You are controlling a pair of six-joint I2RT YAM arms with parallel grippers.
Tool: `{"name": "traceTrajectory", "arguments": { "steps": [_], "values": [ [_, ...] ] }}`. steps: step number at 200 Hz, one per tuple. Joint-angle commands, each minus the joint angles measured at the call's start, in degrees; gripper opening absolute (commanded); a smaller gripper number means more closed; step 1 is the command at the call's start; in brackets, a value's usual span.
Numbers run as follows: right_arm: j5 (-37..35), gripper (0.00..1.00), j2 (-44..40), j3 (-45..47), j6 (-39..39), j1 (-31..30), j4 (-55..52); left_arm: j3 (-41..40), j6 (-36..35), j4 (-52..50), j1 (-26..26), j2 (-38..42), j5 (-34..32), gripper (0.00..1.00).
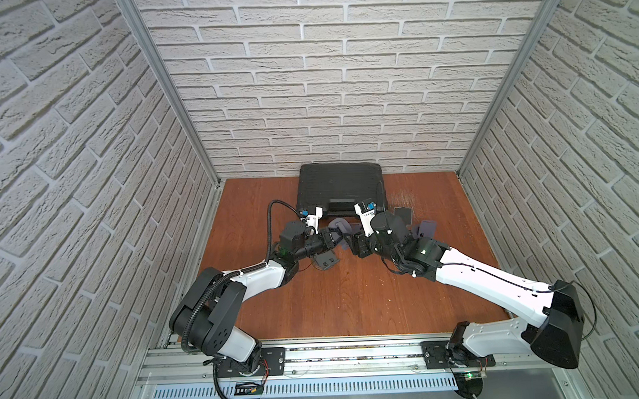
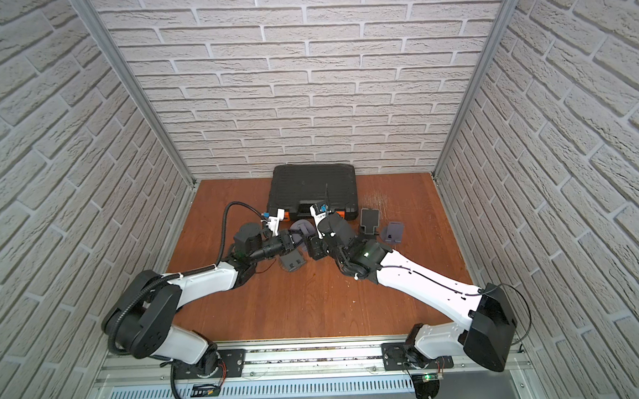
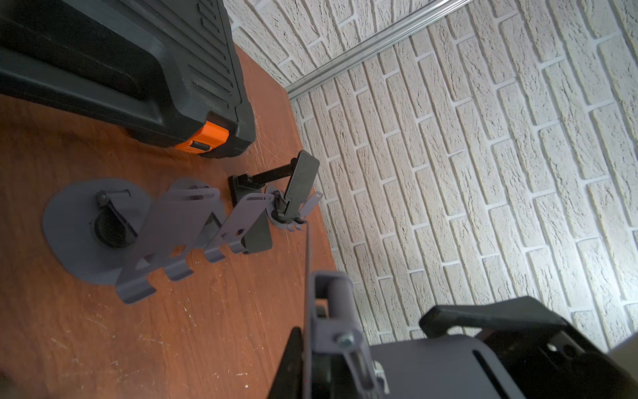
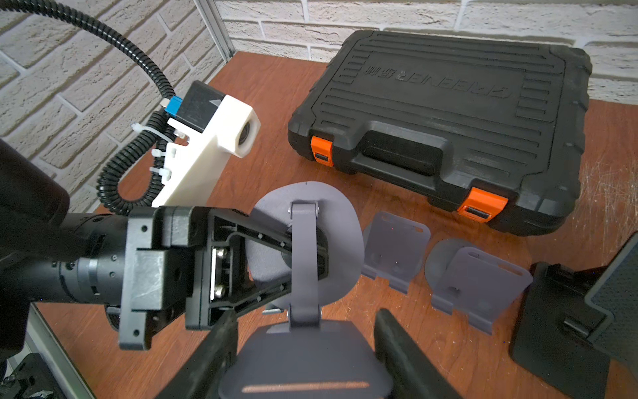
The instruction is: Open the phone stand
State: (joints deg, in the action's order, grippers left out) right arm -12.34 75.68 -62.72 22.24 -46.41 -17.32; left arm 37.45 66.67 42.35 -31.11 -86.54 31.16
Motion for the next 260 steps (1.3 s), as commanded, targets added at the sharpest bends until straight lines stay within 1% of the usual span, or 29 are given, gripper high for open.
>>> {"name": "traceTrajectory", "arguments": {
  "steps": [1, 15, 47, 67, 91, 138, 155, 172, 202, 230, 246, 260],
  "values": [
    [4.0, 0.18, 0.8, -2.1, 0.0, -2.1, -13.2, 2.1, 1.9, 2.5, 5.1, -0.3, -11.6, 0.00],
    [4.4, 0.23, 1.9, -3.9, 0.1, -2.0, -14.1, 1.8, 0.9, 1.9, 4.7, -0.3, -11.0, 0.00],
    [3.8, 0.44, 2.8, -6.6, 1.1, -2.0, -15.3, 0.7, 0.9, 3.3, 4.4, -0.9, -8.1, 0.00],
    [1.7, 0.57, 3.1, -8.5, 1.9, -1.9, -16.8, 0.5, 1.3, 5.1, 4.3, -1.6, -5.8, 0.00],
    [0.2, 0.64, 3.5, -9.9, 2.0, -1.7, -16.7, 1.1, 1.5, 6.2, 3.9, -2.9, -3.7, 0.00],
    [1.0, 0.78, 6.1, -14.1, 1.5, -0.5, -16.9, 2.4, 1.8, 7.6, 2.8, -5.4, -0.1, 0.00],
    [0.9, 0.80, 7.4, -16.2, 1.2, -0.3, -17.6, 2.7, 1.8, 7.9, 2.6, -5.9, 1.0, 0.00],
    [1.4, 0.81, 7.9, -17.3, 0.9, 0.0, -17.7, 2.6, 2.4, 8.8, 2.6, -5.9, 1.6, 0.00],
    [1.5, 0.78, 6.8, -16.5, 0.4, 0.9, -17.9, 2.9, 3.9, 10.6, 2.7, -5.7, 2.1, 0.00],
    [2.7, 0.73, 4.6, -13.9, 0.1, 2.0, -17.5, 3.9, 4.1, 10.4, 2.8, -6.0, 2.5, 0.00],
    [3.8, 0.73, 4.2, -13.4, -1.0, 2.1, -17.6, 4.6, 4.7, 11.2, 2.8, -6.6, 3.0, 0.00],
    [4.5, 0.77, 4.3, -13.0, -1.9, 2.2, -17.1, 5.0, 5.7, 12.4, 2.6, -7.3, 3.5, 0.00]
  ]
}}
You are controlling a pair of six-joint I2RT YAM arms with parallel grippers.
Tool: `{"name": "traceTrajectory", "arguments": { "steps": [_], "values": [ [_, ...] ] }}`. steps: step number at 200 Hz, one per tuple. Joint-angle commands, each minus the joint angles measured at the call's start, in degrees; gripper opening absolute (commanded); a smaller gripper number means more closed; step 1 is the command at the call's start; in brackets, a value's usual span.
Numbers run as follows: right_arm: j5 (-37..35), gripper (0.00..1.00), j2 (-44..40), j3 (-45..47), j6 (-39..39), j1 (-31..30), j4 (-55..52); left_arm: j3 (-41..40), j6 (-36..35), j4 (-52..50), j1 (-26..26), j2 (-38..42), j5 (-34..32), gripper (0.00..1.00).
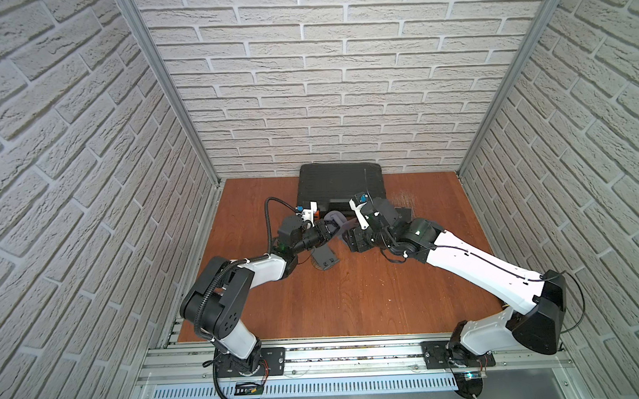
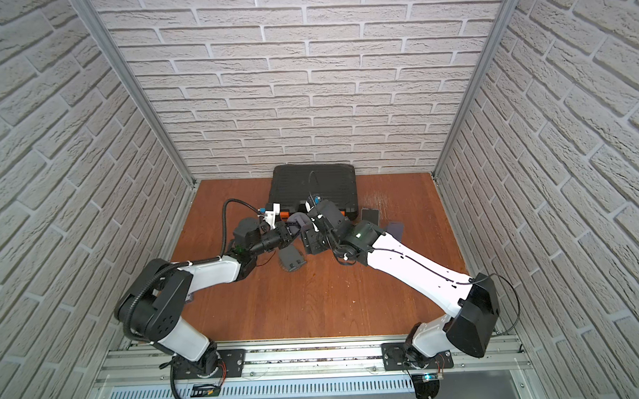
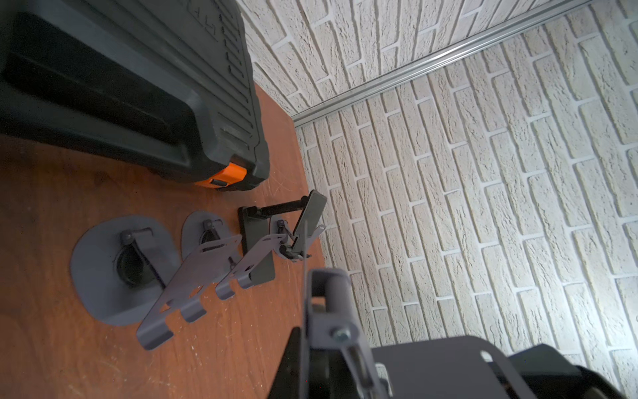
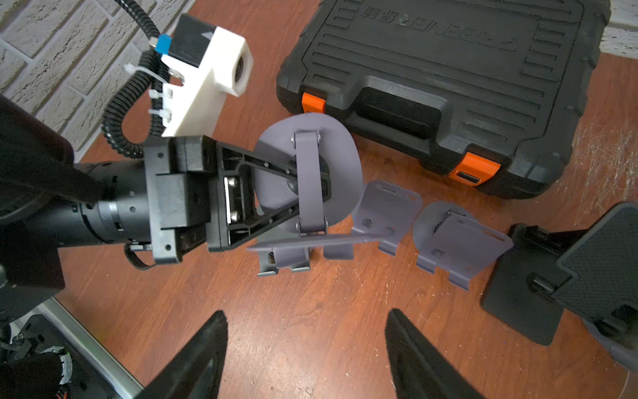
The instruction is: Open the phone stand
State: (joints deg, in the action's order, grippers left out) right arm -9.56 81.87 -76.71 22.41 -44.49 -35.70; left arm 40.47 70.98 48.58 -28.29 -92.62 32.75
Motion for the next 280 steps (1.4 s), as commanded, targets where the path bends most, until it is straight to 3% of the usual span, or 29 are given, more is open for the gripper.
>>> {"name": "traceTrajectory", "arguments": {
  "steps": [1, 163, 229, 280],
  "values": [
    [1.8, 0.77, -1.8, 1.0, -2.1, 0.3, 1.4, 2.0, 1.5, 6.3, -0.2, -1.3, 1.9, 0.00],
    [2.7, 0.77, 3.2, -1.2, -4.5, 4.0, 5.7, 4.1, -1.4, 2.8, -3.5, -1.0, 5.2, 0.00],
    [4.5, 0.35, 3.8, -2.5, -5.3, 4.2, 4.8, 5.6, -4.8, -0.9, -5.1, -1.9, 5.5, 0.00],
    [6.3, 0.27, 6.0, -5.0, -6.5, 4.3, 2.3, 9.1, -11.9, -10.2, -7.0, -1.6, 7.0, 0.00]
  ]
}}
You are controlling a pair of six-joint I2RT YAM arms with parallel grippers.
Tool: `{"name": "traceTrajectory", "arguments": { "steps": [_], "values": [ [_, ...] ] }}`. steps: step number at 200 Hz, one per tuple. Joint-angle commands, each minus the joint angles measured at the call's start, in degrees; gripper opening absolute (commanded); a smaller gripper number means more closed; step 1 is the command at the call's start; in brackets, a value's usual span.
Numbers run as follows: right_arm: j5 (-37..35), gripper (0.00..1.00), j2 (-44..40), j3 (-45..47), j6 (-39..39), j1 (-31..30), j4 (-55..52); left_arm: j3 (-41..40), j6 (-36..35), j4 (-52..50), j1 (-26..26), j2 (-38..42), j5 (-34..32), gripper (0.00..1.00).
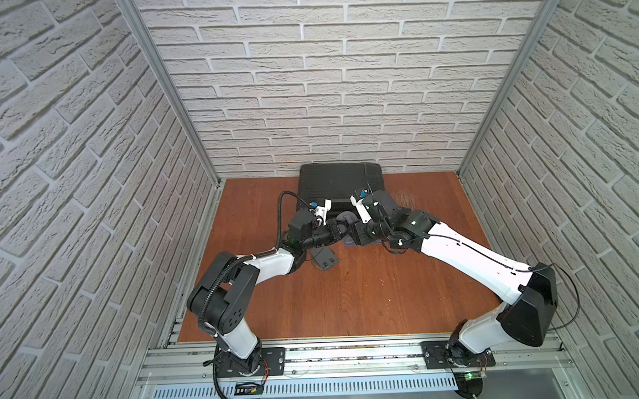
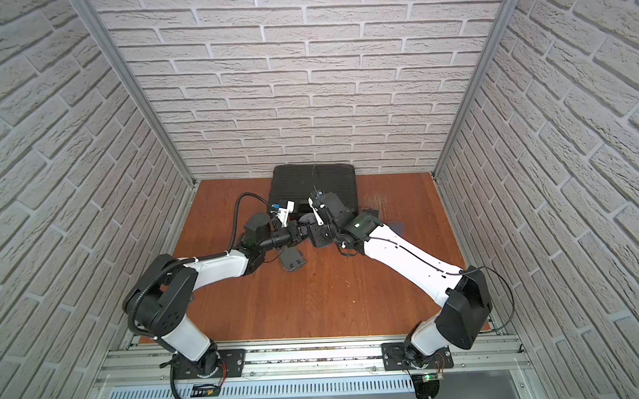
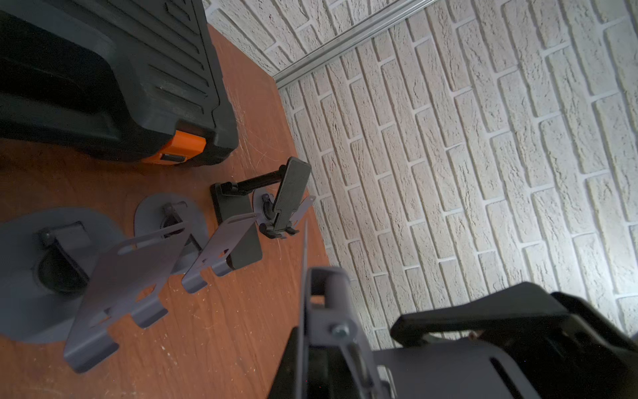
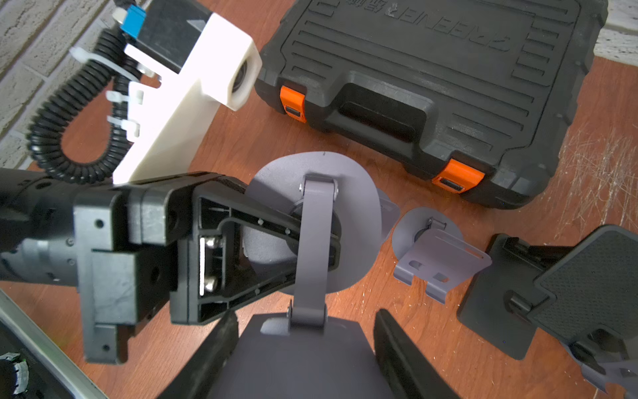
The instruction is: Open the phone stand
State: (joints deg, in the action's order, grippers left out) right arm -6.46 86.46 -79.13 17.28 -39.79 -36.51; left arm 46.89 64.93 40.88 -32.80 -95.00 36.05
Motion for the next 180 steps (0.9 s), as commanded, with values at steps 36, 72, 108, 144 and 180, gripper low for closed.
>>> {"name": "traceTrajectory", "arguments": {
  "steps": [36, 72, 108, 144, 180],
  "values": [
    [4.6, 0.24, 2.9, -4.8, -2.6, -0.3, 1.0, 4.9, -10.9, -9.0, -3.7, 1.6, 4.8, 0.00],
    [5.4, 0.23, 4.3, -6.6, -3.5, -0.2, -0.4, 7.2, -15.4, -14.0, -5.2, 1.9, 5.3, 0.00],
    [6.1, 0.21, 5.0, -7.4, -3.7, 0.4, -0.4, 7.8, -16.7, -14.7, -6.4, 1.6, 5.9, 0.00],
    [6.5, 0.21, 5.3, -7.6, -4.0, 0.6, -0.8, 7.7, -16.8, -14.9, -6.5, 1.6, 6.0, 0.00],
    [6.7, 0.20, 4.7, -6.9, -3.6, 0.6, -0.6, 7.7, -15.8, -14.3, -6.3, 1.6, 4.9, 0.00]
  ]
}}
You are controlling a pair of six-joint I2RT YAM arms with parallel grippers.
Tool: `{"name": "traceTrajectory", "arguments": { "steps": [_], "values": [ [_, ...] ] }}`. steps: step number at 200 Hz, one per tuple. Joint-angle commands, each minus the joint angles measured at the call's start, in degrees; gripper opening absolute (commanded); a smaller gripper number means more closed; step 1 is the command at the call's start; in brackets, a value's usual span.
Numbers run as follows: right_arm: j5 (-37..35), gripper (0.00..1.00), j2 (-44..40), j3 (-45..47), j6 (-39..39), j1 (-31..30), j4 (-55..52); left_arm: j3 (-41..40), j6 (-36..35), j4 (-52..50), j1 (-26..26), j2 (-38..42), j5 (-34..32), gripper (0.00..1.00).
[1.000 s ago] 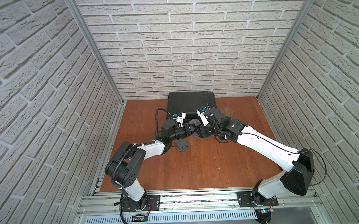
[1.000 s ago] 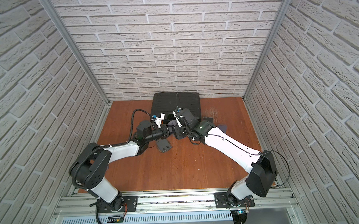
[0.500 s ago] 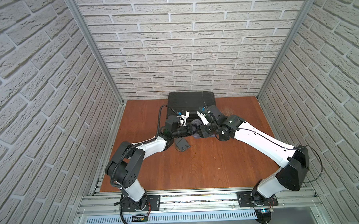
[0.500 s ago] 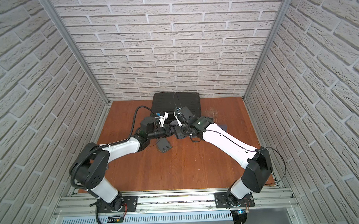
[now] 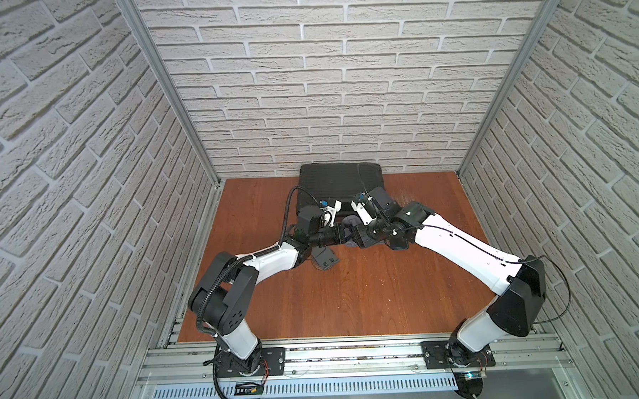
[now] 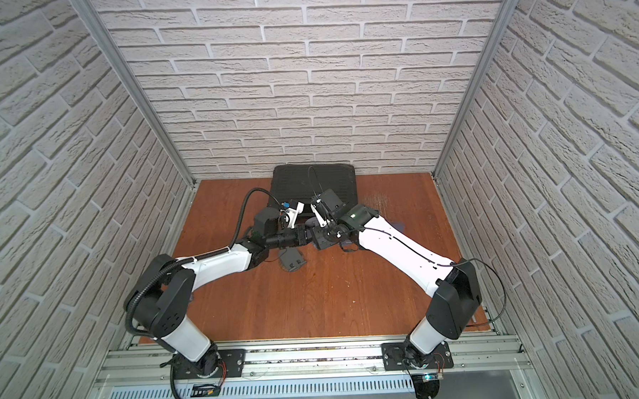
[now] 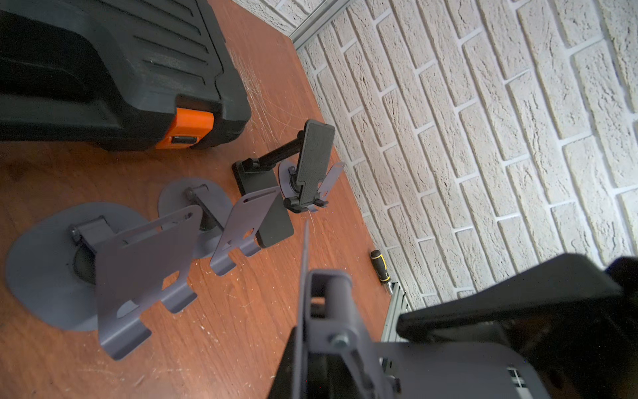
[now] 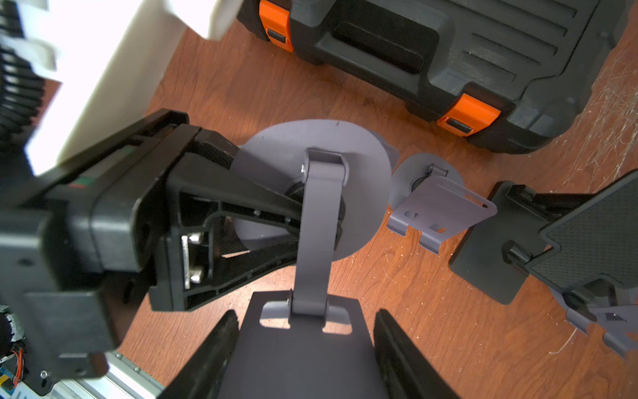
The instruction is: Open the phone stand
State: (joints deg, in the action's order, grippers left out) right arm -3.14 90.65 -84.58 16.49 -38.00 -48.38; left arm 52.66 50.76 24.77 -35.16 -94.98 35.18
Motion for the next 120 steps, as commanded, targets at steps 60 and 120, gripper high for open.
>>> {"name": "traceTrajectory", "arguments": {
  "steps": [60, 120],
  "values": [
    [3.5, 0.18, -1.6, -1.5, -2.8, -1.1, 9.0, 1.8, -0.8, 2.0, -2.5, 1.9, 3.5, 0.09],
    [1.7, 0.17, -3.0, -0.7, -1.9, -0.6, 8.2, 2.2, -1.2, 1.5, -1.7, 2.7, 3.3, 0.29]
  ]
}}
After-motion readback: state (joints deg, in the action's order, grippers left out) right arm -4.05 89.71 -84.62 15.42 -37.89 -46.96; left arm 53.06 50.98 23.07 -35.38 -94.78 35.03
